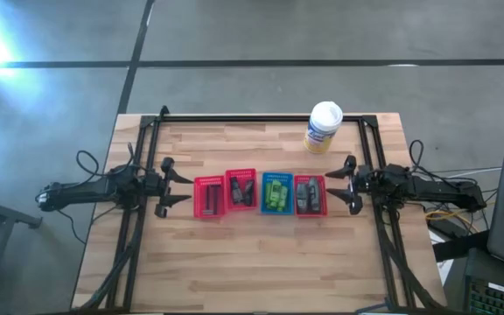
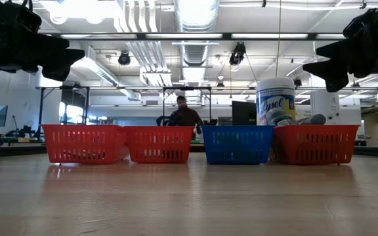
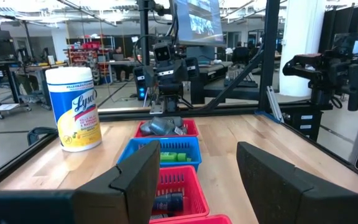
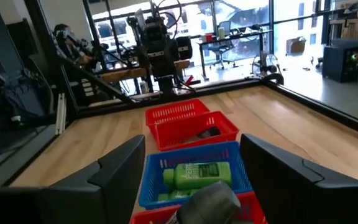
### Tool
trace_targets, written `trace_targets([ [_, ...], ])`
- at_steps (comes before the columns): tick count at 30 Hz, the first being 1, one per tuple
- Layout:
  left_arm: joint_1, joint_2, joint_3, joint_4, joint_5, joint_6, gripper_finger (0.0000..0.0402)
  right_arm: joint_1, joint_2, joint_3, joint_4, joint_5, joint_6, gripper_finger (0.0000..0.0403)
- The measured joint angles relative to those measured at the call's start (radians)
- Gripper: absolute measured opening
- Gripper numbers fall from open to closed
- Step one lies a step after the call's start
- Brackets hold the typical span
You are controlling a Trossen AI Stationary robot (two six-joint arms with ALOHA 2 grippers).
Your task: Pick & Place Travel size toiletries
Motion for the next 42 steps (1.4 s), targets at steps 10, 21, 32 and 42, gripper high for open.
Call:
trace_targets([
  [10, 0.000, 0.002, 0.000, 0.000, 0.000, 0.000, 0.0218, 0.000, 0.001, 0.000, 0.000, 0.001, 0.008, 0.0232],
  [21, 0.000, 0.002, 0.000, 0.000, 0.000, 0.000, 0.0218, 0.000, 0.001, 0.000, 0.000, 0.001, 0.011, 0.0219],
  [32, 0.000, 0.002, 0.000, 0.000, 0.000, 0.000, 0.0218, 0.000, 0.001, 0.000, 0.000, 0.002, 0.011, 0.0247],
  [42, 0.000, 0.002, 0.000, 0.000, 0.000, 0.000, 0.0218, 0.000, 0.001, 0.000, 0.000, 0.003, 0.010, 0.0279],
])
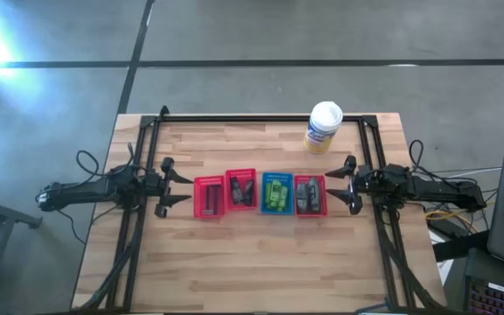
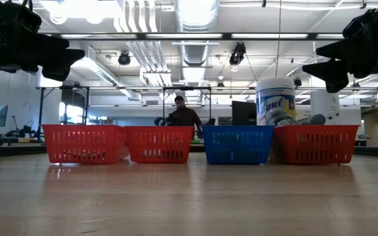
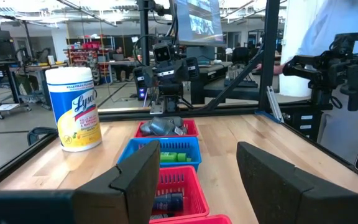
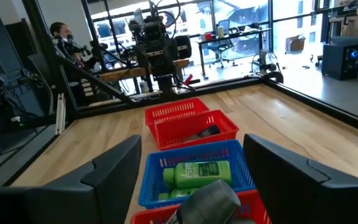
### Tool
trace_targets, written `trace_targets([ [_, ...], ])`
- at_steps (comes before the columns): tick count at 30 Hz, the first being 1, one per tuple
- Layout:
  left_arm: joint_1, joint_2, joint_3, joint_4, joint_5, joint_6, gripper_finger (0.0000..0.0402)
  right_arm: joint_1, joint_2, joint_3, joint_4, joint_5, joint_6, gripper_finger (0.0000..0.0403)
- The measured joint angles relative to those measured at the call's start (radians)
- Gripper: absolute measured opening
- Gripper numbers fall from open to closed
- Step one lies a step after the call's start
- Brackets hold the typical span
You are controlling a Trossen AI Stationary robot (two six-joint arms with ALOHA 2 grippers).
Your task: Pick & Place Travel size toiletries
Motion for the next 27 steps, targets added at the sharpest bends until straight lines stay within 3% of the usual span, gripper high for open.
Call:
trace_targets([
  [27, 0.000, 0.000, 0.000, 0.000, 0.000, 0.000, 0.0218, 0.000, 0.000, 0.000, 0.000, -0.002, 0.000, 0.0359],
])
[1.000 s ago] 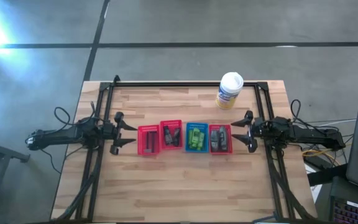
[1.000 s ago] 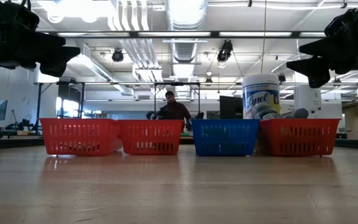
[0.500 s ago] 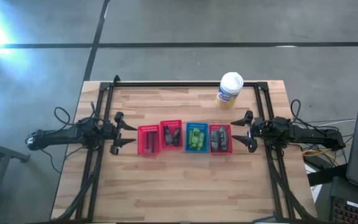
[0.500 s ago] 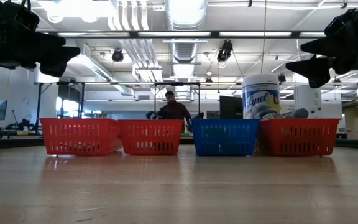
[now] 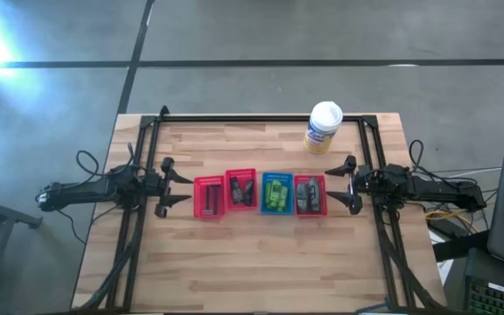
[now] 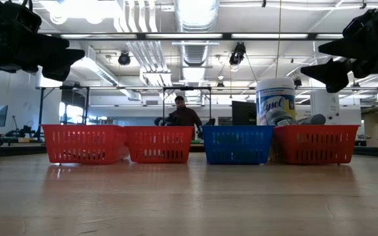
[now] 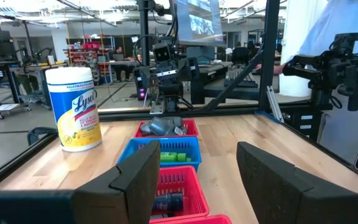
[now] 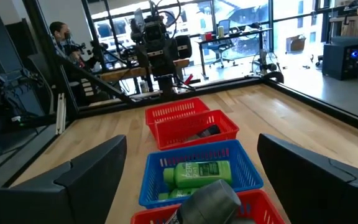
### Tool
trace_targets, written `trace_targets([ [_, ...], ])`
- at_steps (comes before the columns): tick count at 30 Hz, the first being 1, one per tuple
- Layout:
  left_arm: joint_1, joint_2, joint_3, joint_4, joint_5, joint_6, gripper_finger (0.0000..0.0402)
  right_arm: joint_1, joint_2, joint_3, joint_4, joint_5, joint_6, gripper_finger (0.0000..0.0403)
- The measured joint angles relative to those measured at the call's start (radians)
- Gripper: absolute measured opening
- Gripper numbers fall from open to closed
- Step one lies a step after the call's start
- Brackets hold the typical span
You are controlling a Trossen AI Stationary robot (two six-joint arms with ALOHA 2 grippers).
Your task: Pick & Place Travel size toiletries
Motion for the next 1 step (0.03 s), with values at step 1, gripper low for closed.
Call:
trace_targets([
  [1, 0.000, 0.000, 0.000, 0.000, 0.000, 0.000, 0.0218, 0.000, 0.000, 0.000, 0.000, 0.000, 0.000, 0.0359],
])
